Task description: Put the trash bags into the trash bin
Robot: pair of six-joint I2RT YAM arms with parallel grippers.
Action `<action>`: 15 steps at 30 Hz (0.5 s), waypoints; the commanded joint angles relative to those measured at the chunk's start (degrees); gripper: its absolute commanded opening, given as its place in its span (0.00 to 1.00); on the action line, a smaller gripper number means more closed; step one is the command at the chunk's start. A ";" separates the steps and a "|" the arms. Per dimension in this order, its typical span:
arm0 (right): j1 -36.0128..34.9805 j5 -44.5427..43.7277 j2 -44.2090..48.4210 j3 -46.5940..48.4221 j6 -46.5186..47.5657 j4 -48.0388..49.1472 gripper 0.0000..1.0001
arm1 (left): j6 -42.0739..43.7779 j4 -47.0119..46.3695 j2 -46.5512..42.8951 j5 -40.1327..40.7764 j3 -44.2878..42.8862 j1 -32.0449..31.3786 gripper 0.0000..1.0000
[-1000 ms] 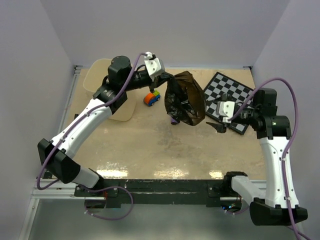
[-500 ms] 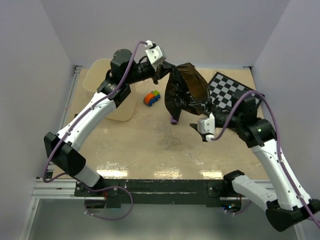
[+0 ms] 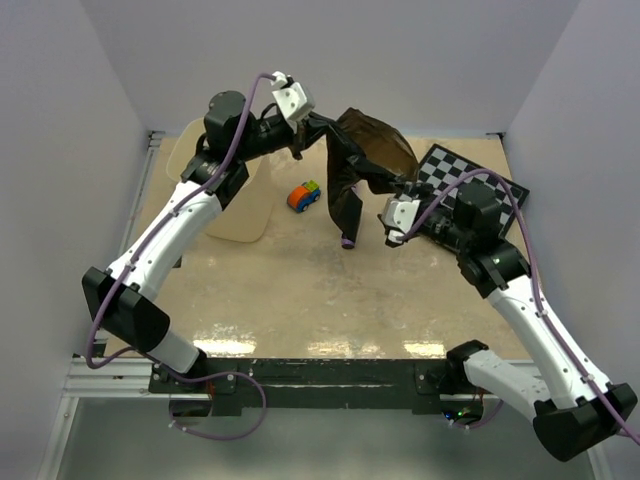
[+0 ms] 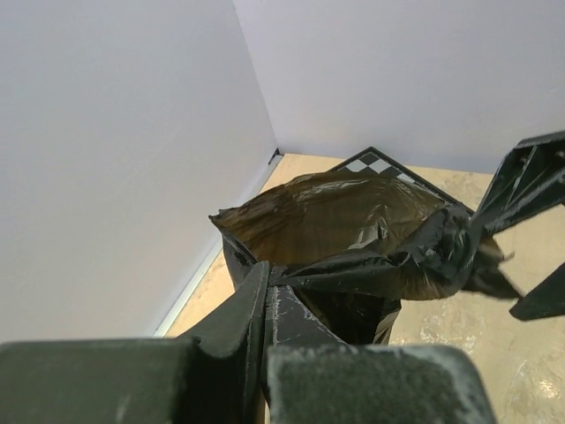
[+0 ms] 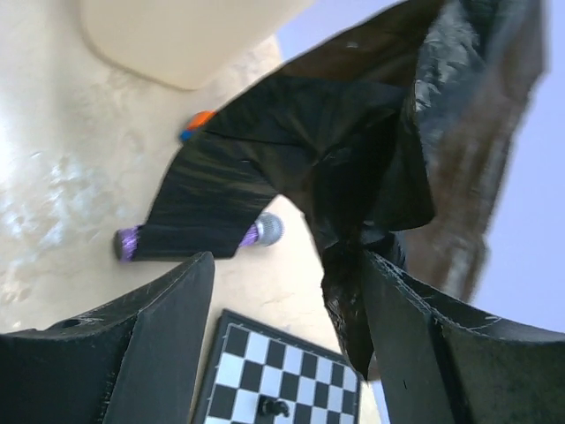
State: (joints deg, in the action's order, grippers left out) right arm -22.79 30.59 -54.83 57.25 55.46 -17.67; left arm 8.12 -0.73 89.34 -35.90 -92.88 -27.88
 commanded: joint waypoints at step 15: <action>0.02 -8.08 2.35 1.90 -7.82 11.77 0.78 | 1.37 -0.67 -4.44 -8.13 1.30 1.95 0.00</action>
State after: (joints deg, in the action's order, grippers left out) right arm -22.83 27.75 -52.93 57.87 50.43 -10.61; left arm 8.82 -0.51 87.81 -41.87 -92.03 -27.00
